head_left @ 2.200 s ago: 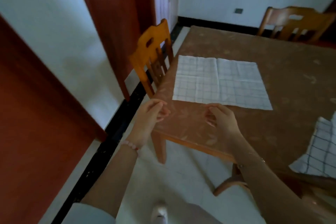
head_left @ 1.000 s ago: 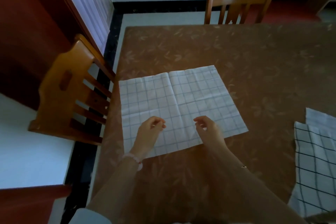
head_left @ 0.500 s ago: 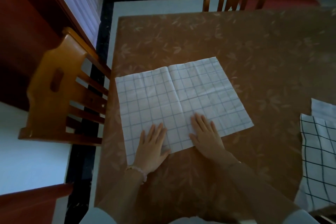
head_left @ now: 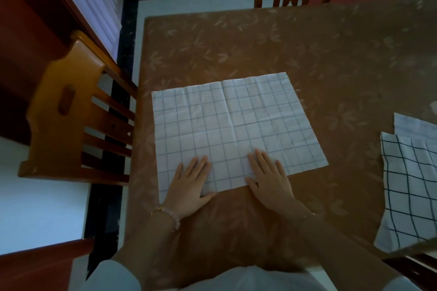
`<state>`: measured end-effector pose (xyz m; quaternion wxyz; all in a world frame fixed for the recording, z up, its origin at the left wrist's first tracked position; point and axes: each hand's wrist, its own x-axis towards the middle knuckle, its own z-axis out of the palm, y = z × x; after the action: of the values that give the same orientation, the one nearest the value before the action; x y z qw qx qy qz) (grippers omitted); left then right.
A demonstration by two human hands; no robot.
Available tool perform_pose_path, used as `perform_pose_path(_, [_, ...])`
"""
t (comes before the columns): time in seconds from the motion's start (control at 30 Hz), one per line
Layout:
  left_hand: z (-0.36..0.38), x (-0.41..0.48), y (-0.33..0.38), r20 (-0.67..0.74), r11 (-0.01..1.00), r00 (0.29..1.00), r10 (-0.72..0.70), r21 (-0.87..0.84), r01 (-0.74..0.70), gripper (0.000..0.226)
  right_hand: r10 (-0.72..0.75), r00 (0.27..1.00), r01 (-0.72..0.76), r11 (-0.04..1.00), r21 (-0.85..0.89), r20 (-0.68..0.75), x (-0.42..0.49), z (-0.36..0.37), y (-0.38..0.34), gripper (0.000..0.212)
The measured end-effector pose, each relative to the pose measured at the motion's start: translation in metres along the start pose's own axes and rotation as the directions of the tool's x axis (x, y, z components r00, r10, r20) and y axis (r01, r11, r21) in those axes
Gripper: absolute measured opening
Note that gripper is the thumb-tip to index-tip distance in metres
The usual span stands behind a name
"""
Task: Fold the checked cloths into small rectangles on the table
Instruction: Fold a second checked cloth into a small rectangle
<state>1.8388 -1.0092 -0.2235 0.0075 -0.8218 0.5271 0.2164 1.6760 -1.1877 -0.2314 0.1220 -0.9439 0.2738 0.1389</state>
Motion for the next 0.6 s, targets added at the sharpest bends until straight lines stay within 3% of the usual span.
perform_pose_path(0.13, [-0.005, -0.002, 0.007, 0.003, 0.999, 1.0, -0.03, -0.01, 0.03, 0.083, 0.004, 1.0, -0.004, 1.0, -0.002, 0.011, 0.0, -0.001, -0.001, 0.079])
perform_pose_path(0.2, [-0.009, -0.004, 0.009, 0.021, 0.999, 0.999, -0.046, -0.016, 0.046, 0.075, 0.004, 1.0, -0.004, 1.0, 0.013, 0.013, 0.0, -0.003, -0.001, 0.07])
perform_pose_path(0.6, [-0.008, -0.001, 0.019, -0.015, 0.994, 0.995, -0.1, -0.041, 0.1, 0.074, -0.018, 0.998, 0.007, 0.985, 0.17, 0.063, -0.002, -0.011, 0.001, 0.062])
